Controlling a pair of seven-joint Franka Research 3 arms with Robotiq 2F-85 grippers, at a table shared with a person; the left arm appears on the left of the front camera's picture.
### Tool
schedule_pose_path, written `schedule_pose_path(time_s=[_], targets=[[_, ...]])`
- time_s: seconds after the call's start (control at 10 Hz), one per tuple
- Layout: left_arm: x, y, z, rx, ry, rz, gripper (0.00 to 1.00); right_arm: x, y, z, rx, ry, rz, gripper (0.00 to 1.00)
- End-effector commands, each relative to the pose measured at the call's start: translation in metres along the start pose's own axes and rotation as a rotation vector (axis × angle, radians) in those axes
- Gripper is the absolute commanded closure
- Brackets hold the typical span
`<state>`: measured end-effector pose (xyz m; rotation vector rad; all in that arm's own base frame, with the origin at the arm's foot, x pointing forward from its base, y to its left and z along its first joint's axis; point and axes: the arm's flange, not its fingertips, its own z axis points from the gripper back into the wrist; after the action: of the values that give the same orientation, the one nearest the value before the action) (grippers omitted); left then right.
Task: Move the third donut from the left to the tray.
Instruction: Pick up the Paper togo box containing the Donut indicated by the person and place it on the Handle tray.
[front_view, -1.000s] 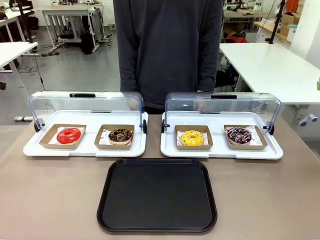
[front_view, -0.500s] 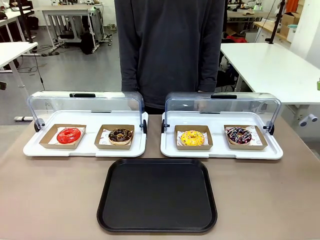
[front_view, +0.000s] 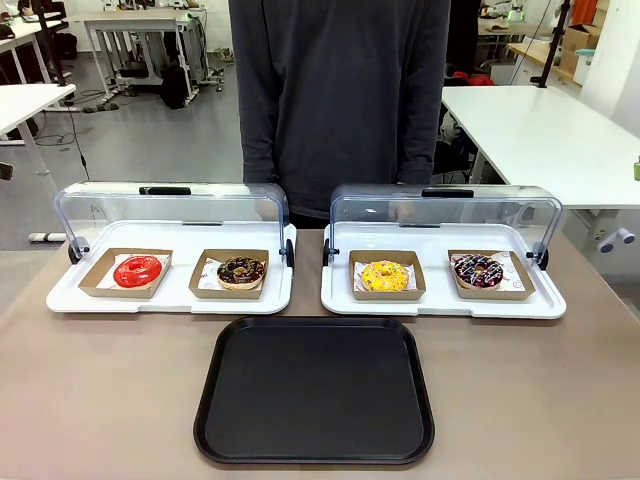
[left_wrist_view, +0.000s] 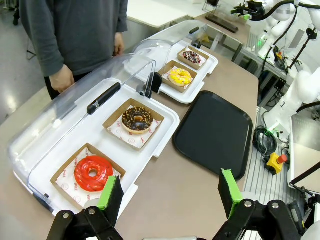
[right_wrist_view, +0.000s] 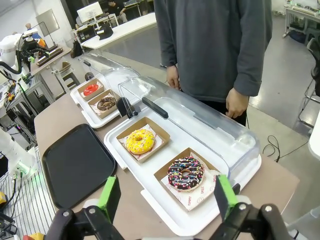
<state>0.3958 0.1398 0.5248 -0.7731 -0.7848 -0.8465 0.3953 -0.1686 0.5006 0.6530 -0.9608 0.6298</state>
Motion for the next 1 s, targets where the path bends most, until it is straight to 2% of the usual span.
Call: schedule_pose_path(time_s=[0.0,0.9], targets=[[0.0008,0.0006,0.0,-0.009,-0.017,-0.006,0.0,0.0016,-0.003,-0.0026,0.0,-0.032,0.023,0.0],[0.0008,0.0006,0.0,-0.009,-0.017,-0.006,0.0,0.0016,-0.003,-0.0026,0.0,-0.032,0.023,0.0]])
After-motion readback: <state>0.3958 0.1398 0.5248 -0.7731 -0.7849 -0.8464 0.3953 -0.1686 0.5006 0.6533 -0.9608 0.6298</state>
